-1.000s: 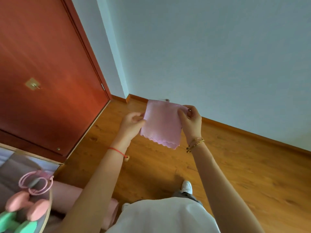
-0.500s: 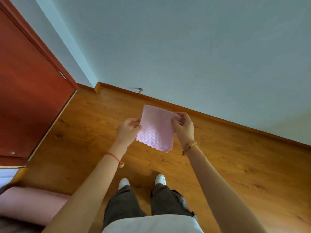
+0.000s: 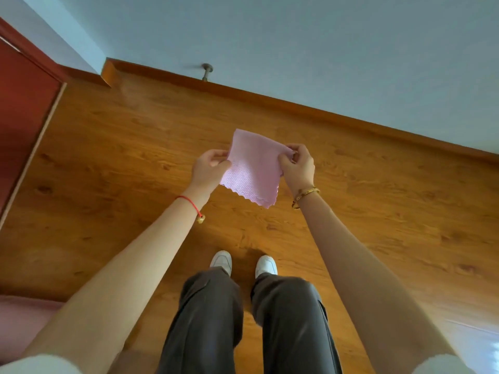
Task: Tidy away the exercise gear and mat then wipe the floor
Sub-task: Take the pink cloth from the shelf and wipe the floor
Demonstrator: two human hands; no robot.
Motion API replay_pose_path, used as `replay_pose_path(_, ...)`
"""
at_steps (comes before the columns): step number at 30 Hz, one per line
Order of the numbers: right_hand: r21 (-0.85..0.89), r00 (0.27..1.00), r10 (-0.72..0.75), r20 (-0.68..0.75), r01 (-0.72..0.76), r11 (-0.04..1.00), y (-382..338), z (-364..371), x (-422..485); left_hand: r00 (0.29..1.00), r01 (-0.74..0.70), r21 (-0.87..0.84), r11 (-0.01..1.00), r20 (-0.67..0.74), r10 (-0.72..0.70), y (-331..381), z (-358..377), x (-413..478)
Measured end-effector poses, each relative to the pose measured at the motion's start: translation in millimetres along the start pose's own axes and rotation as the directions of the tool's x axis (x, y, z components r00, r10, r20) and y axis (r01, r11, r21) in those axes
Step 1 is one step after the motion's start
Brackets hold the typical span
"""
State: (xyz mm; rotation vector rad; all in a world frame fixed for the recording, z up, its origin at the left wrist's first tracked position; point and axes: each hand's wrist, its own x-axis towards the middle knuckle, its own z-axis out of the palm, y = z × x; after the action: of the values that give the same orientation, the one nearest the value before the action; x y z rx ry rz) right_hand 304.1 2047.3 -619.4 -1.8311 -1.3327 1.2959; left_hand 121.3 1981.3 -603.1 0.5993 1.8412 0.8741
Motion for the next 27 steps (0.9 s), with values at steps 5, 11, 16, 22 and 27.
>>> replay_pose_path(5, -0.051, 0.998, 0.040, 0.058, -0.037, 0.998, 107.4, 58.6, 79.0, 0.997, 0.072, 0.000, 0.997, 0.017, -0.072, -99.2, 38.3, 104.8)
replay_pose_path(11, -0.168, 0.988, 0.073, 0.139, -0.049, 0.985, 226.4, 128.2, 167.2, 0.996, 0.048, 0.056, 0.997, 0.067, -0.051, -218.4, 71.5, 214.7)
replay_pose_path(16, -0.219, 0.984, 0.004, 0.179, 0.036, 0.975, 302.0, 176.5, 212.1, 0.996, -0.012, 0.053, 0.999, 0.084, 0.007, -303.4, 84.7, 273.3)
replay_pose_path(22, -0.256, 0.975, -0.131, 0.179, 0.174, 0.951, 352.5, 211.8, 228.4, 0.989, -0.088, 0.060, 0.994, 0.124, 0.081, -354.9, 89.3, 297.6)
replay_pose_path(27, -0.565, 0.817, -0.485, 0.311, 0.570, 0.597, 383.5, 227.4, 217.1, 0.975, -0.224, 0.203, 0.953, 0.054, 0.218, -381.6, 87.1, 298.4)
